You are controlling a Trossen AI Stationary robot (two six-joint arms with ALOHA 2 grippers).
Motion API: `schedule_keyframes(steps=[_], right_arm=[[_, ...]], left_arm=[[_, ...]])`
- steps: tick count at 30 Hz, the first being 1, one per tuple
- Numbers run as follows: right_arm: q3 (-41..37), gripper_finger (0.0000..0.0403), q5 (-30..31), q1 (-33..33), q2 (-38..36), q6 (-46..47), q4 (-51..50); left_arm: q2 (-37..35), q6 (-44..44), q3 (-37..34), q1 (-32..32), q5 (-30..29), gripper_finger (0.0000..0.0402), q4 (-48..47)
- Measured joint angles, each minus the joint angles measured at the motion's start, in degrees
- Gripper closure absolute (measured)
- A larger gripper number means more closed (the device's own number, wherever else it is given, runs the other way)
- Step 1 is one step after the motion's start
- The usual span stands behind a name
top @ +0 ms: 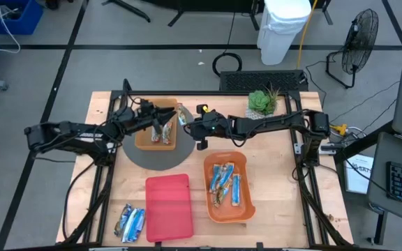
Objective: Pick and place Granola Bars by type
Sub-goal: Put the red granola bar into the light orange bin
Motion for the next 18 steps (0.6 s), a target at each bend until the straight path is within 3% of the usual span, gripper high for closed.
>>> schedule_keyframes(steps=[9,18], right_arm=[[0.00,0.0395,0.03,-0.02,0.00,0.17,-0.13],[0.00,0.0395,0.07,-0.05,0.00,0.17,-0.46]], left_arm=[[5.72,1.70,6.65,-0.22,0.06,0.0245,-1.41],[5.90,2.51,7.55,-0.20,0.60,0.0245,-2.10]])
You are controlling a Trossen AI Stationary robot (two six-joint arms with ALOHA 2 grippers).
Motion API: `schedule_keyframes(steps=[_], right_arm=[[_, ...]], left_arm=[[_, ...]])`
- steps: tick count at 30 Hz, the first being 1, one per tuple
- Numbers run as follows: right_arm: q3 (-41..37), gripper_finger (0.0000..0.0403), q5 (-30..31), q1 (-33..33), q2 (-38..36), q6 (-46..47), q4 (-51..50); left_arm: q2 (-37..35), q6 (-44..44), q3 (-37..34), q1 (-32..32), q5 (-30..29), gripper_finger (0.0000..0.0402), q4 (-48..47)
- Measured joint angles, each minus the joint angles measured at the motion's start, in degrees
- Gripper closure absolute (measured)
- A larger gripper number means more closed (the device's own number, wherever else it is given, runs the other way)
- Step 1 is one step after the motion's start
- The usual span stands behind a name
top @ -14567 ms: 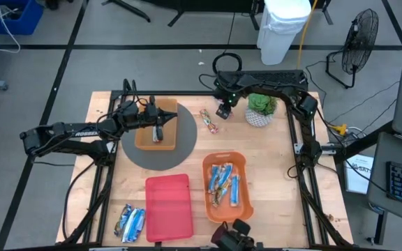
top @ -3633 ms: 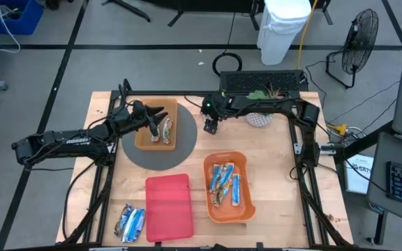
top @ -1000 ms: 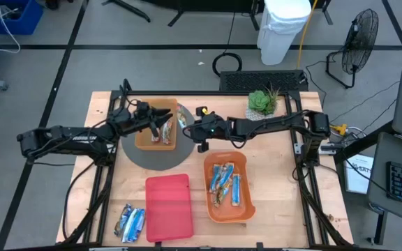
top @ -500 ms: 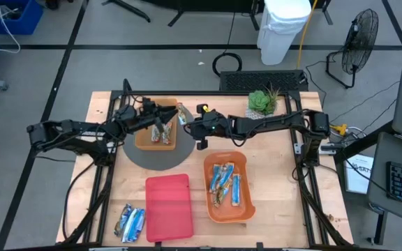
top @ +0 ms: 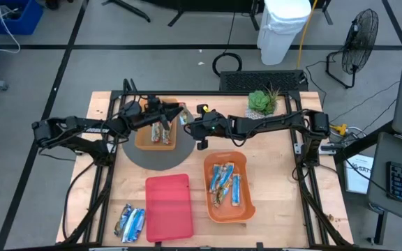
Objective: Pick and place Granola Bars by type
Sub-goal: Put the red granola bar into the light orange bin
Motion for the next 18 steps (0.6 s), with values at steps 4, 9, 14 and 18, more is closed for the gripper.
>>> schedule_keyframes(steps=[4,9,14,18], right_arm=[[0.00,0.0395,0.00,-0.04,0.00,0.00,0.00],[0.00,0.0395,-0.04,-0.04,0.00,0.00,0.00],[0.00,0.0379,0.32,-0.05,0.00,0.00,0.37],[0.00,0.0325,5.50,-0.28,0.00,-0.32,-2.07]], left_arm=[[0.00,1.80,0.00,-0.02,2.61,0.0266,-0.89],[0.00,4.22,0.00,-0.02,6.88,0.0375,-2.19],[-0.07,6.43,0.01,-0.02,7.30,0.0390,-2.49],[-0.46,8.54,0.00,0.02,7.11,0.0390,-2.64]])
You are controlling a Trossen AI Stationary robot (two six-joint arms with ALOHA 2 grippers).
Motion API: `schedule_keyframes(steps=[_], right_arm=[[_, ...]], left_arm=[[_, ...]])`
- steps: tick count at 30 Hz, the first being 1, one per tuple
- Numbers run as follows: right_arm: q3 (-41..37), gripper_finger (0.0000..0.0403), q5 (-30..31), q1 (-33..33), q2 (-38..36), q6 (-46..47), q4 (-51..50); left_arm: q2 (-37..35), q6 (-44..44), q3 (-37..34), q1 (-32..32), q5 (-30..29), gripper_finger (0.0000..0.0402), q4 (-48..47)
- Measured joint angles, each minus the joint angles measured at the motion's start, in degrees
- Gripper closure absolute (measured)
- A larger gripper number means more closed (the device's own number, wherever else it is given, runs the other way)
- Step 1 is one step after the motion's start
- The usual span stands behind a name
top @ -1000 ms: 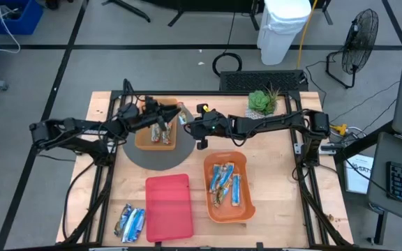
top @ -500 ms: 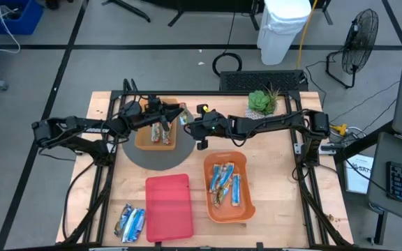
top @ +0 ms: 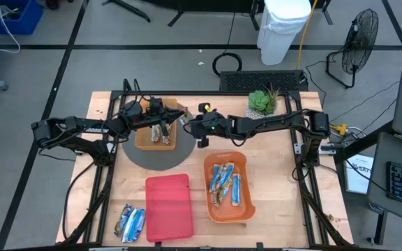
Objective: Pick and place Granola Bars by type
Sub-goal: Put the red granola bar into the light orange bin
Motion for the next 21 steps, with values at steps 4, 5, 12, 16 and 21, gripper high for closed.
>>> schedule_keyframes(steps=[4,5,12,16,21], right_arm=[[0.00,0.0251,9.53,-0.05,0.00,0.02,-1.45],[0.00,0.0232,11.74,0.06,-0.04,0.25,-1.60],[-1.32,0.0142,5.68,0.76,-5.35,9.64,-9.52],[-8.27,0.0133,-2.82,0.61,-13.03,13.07,-7.33],[-21.53,0.0142,-3.91,0.59,-25.66,15.21,4.22]], left_arm=[[-0.02,1.09,0.00,1.15,-0.03,0.0391,-0.04],[-0.02,1.11,0.00,1.64,-0.07,0.0391,-0.07],[-0.03,1.50,0.00,5.25,1.82,0.0392,-1.36],[-0.48,1.75,0.00,6.88,2.86,0.0392,-6.43],[-3.23,2.56,-0.34,8.13,1.22,0.0392,-15.20]])
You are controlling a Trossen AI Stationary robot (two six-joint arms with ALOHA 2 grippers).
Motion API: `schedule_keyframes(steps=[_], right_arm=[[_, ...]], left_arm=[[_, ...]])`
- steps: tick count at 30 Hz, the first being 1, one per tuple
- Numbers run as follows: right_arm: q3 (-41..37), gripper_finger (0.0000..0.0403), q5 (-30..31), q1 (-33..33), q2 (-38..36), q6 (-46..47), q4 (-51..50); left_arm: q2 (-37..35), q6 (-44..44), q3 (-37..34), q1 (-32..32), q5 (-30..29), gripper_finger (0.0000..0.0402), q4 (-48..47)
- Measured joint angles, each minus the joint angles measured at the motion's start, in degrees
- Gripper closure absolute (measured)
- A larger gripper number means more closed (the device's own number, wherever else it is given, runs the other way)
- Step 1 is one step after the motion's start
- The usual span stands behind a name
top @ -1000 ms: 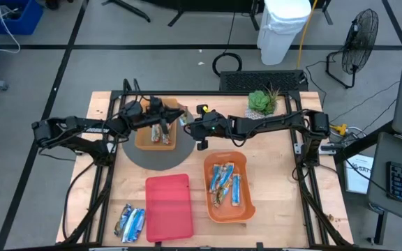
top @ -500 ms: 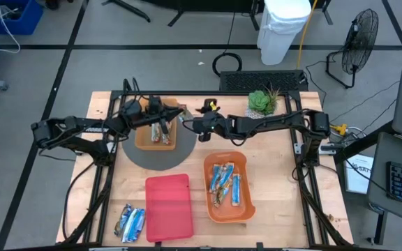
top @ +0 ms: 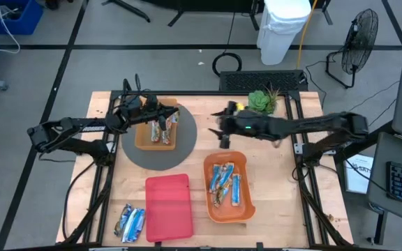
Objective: Pick and place Granola Bars by type
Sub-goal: Put the red granola bar into the light orange bin
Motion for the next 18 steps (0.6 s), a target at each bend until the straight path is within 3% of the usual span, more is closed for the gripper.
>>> schedule_keyframes(steps=[9,18], right_arm=[[-21.31,0.0151,1.99,0.00,-17.63,0.19,25.37],[-25.53,0.0151,3.11,-0.24,-22.43,0.70,29.15]], left_arm=[[-10.41,-0.47,-5.10,-0.32,-7.63,0.0392,-9.94],[-15.92,-5.40,-14.88,-0.39,-10.99,0.0392,-8.61]])
